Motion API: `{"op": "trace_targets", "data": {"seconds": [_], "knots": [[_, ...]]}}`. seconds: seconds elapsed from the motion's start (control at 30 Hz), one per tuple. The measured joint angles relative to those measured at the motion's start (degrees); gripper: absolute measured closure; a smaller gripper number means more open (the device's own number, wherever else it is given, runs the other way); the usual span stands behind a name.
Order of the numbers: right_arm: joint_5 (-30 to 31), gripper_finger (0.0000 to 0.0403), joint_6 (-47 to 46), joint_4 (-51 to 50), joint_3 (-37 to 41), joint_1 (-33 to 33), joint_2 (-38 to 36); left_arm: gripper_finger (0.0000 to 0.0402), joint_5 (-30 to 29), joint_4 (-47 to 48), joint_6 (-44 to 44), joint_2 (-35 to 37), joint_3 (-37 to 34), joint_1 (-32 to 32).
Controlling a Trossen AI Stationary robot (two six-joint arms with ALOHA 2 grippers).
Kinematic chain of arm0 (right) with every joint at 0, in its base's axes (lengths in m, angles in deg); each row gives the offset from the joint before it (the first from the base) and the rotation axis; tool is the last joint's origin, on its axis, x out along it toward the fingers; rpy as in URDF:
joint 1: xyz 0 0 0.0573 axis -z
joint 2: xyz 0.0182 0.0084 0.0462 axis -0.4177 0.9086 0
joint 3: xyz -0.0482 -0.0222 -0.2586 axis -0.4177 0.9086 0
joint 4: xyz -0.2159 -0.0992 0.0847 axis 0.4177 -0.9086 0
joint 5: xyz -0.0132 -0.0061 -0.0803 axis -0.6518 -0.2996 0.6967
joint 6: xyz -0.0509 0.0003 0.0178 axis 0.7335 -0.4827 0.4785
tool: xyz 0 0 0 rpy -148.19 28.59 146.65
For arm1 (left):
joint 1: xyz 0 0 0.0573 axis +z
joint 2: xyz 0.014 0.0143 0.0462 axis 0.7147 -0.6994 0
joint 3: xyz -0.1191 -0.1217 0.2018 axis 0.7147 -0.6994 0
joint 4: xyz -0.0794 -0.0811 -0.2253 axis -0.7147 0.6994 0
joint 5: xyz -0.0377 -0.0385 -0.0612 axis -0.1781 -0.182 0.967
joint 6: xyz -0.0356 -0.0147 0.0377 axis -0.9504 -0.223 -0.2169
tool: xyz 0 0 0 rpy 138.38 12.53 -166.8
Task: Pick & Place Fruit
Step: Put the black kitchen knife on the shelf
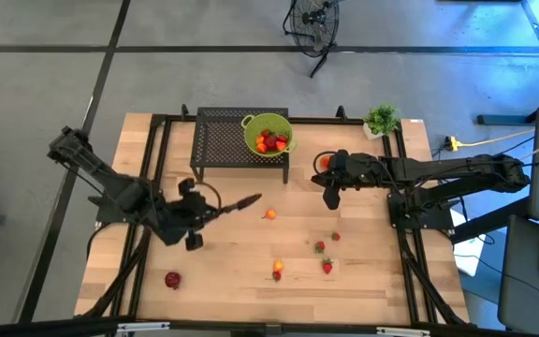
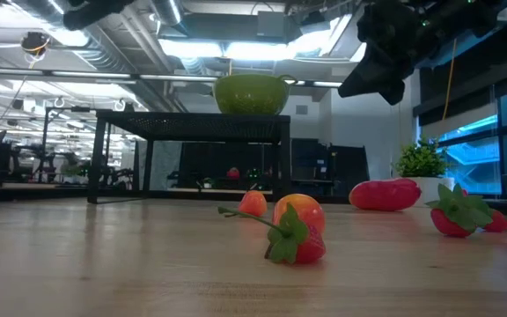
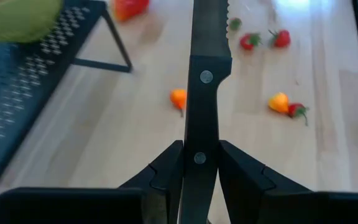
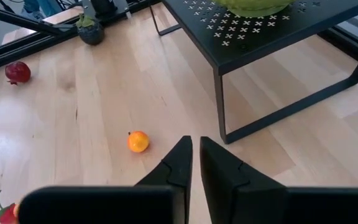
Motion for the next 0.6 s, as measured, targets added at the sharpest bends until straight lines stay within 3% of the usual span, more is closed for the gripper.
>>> {"op": "trace_targets", "data": {"seconds": [0.27, 0.6], "knots": [[0.0, 0.0384, 0.0, -0.3, 0.0, 0.0, 0.0, 0.0313, -1.5, 0.0, 5.0, 4.4, 0.0, 7.4], [0.0, 0.0387, 0.0, -0.8, 0.0, 0.0, 0.0, 0.0313, -2.9, -0.1, 4.4, 9.5, 0.0, 16.5]]}}
